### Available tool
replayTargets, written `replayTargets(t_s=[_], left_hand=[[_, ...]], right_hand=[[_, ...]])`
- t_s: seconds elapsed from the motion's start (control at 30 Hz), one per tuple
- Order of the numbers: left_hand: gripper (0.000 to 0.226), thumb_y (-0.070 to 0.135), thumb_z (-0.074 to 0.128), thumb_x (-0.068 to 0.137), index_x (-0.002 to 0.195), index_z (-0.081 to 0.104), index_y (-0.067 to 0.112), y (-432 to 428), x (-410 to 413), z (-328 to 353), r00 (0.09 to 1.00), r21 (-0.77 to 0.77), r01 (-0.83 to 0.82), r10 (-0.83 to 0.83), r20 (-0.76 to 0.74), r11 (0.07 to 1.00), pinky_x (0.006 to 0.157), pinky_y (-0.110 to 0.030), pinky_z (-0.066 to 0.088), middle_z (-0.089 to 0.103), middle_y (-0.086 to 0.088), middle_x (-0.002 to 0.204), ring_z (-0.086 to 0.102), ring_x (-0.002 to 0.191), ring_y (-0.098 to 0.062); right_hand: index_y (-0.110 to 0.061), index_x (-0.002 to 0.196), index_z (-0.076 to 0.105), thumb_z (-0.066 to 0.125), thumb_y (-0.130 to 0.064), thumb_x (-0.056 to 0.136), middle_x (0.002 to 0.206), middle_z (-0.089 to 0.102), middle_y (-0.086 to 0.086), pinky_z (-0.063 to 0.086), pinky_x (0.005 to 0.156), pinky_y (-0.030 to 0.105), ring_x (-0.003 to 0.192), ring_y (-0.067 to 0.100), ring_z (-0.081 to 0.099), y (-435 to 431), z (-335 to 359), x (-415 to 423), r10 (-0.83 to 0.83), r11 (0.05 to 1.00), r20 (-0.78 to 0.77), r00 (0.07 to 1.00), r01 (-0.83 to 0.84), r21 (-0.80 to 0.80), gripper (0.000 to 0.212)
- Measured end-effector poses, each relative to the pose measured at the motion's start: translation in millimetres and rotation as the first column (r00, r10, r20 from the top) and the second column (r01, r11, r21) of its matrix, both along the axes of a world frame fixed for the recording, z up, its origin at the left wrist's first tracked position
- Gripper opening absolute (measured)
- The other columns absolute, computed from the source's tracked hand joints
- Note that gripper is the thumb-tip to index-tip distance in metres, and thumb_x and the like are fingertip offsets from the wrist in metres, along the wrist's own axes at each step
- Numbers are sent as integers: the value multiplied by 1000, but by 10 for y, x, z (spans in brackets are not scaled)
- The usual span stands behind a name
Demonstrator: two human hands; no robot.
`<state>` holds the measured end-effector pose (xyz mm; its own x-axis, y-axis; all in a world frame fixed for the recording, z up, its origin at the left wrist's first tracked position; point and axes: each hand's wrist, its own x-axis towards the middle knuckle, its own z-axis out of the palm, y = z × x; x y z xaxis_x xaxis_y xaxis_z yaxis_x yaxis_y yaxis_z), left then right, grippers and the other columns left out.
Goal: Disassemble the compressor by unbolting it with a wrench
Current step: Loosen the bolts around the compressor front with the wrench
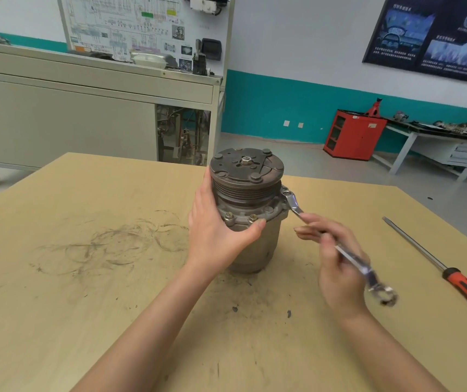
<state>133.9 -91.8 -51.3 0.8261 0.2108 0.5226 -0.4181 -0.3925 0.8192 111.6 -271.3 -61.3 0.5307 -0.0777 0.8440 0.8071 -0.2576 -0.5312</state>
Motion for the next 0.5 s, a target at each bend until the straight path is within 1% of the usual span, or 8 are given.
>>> replayTargets(t_s=[0.03, 0.07, 0.1, 0.17, 0.27, 0.37, 0.43, 0.5], left_hand=[[117, 65, 66, 56, 154, 11, 30, 0, 3, -1, 1000, 1, 0, 0, -2, 1000, 116, -51, 27, 30, 14, 146, 27, 140, -8], [117, 66, 66, 56, 154, 10, 31, -1, 7, -2, 1000, 1, -1, 1, -3, 1000, 116, -51, 27, 29, 13, 147, 27, 140, -8], [117, 66, 66, 56, 154, 10, 31, -2, 8, -2, 1000, 1, -1, 1, -3, 1000, 116, -51, 27, 29, 14, 148, 27, 140, -8], [117, 66, 65, 57, 154, 10, 30, -4, 9, -4, 1000, -1, 2, -2, 1, 1000, 115, -51, 27, 28, 18, 143, 27, 139, -8], [116, 66, 65, 57, 153, 10, 31, -6, 17, -5, 1000, 2, 1, -1, 13, 1000, 116, -51, 27, 26, 21, 140, 26, 135, -1], [116, 67, 65, 57, 153, 9, 32, -1, 21, -4, 1000, 3, -2, 1, 13, 1000, 116, -52, 27, 26, 21, 140, 24, 133, 2], [116, 68, 65, 57, 153, 11, 32, 3, 19, -3, 1000, 3, -5, 5, 16, 1000, 115, -51, 28, 27, 21, 140, 26, 134, 0], [116, 67, 66, 56, 153, 13, 31, 4, 16, -8, 1000, 2, -7, 7, 17, 1000, 115, -51, 29, 30, 17, 144, 28, 137, -5]], right_hand=[[-11, 94, 60, 36, -11, 98, 103, 70, 7, 57, 71, 34, 77, 26, 70, 43, 2, -1, 144, 958, -153, 978, -99, 271, 24], [-12, 91, 57, 32, -9, 98, 99, 71, 8, 57, 65, 32, 71, 26, 70, 58, 22, 24, 265, 870, -231, 936, -128, 477, 26], [-11, 88, 54, 29, -7, 99, 95, 72, 9, 55, 59, 29, 65, 25, 68, 32, 58, 76, 351, 792, -274, 896, -127, 597, 28], [-10, 86, 51, 28, -5, 100, 85, 72, 10, 50, 49, 23, 54, 21, 63, -93, 187, 253, 463, 718, -354, 813, -109, 688, 28], [-10, 86, 48, 32, -5, 100, 73, 69, 10, 39, 38, 19, 42, 16, 54, -254, 447, 639, 590, 730, -494, 639, -160, 665, 22], [-7, 94, 48, 34, -5, 100, 66, 67, 8, 40, 38, 15, 42, 10, 53, -248, 685, 1013, 619, 781, -620, 482, -293, 552, 15], [-1, 103, 51, 39, -4, 99, 68, 65, 7, 43, 42, 13, 48, 9, 54, -157, 770, 1195, 572, 819, -707, 417, -334, 465, 13], [6, 112, 54, 44, -4, 97, 81, 62, 12, 41, 49, 15, 59, 11, 51, -48, 804, 1308, 496, 860, -767, 407, -351, 370, 20]])
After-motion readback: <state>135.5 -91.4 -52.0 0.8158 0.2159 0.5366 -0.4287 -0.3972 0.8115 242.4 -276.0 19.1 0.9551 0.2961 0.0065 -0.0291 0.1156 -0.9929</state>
